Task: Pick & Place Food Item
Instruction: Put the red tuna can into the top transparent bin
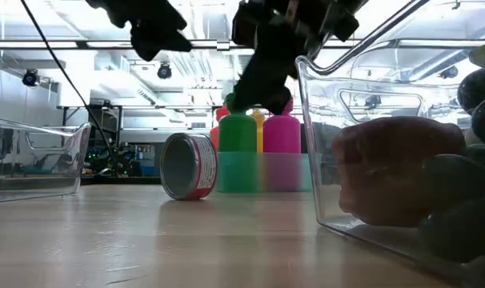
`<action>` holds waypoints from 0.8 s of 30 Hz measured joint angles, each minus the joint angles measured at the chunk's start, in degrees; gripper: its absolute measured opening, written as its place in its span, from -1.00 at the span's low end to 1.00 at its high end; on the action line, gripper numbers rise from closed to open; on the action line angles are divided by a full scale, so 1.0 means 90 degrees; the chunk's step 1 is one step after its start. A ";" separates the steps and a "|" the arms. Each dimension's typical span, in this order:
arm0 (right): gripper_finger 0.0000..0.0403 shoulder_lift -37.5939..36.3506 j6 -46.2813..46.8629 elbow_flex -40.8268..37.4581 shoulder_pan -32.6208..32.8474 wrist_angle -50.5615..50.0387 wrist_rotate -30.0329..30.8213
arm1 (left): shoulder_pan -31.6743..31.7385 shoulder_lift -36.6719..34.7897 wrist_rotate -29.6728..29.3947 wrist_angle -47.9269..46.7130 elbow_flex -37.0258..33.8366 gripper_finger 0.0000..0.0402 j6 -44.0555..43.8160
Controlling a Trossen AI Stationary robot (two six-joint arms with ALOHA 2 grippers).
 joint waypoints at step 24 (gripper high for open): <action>-0.33 -0.0579 -0.0193 -0.0027 -0.0271 0.0089 -0.0740 | 0.0150 0.0024 -0.0243 -0.0618 0.0695 0.06 0.1303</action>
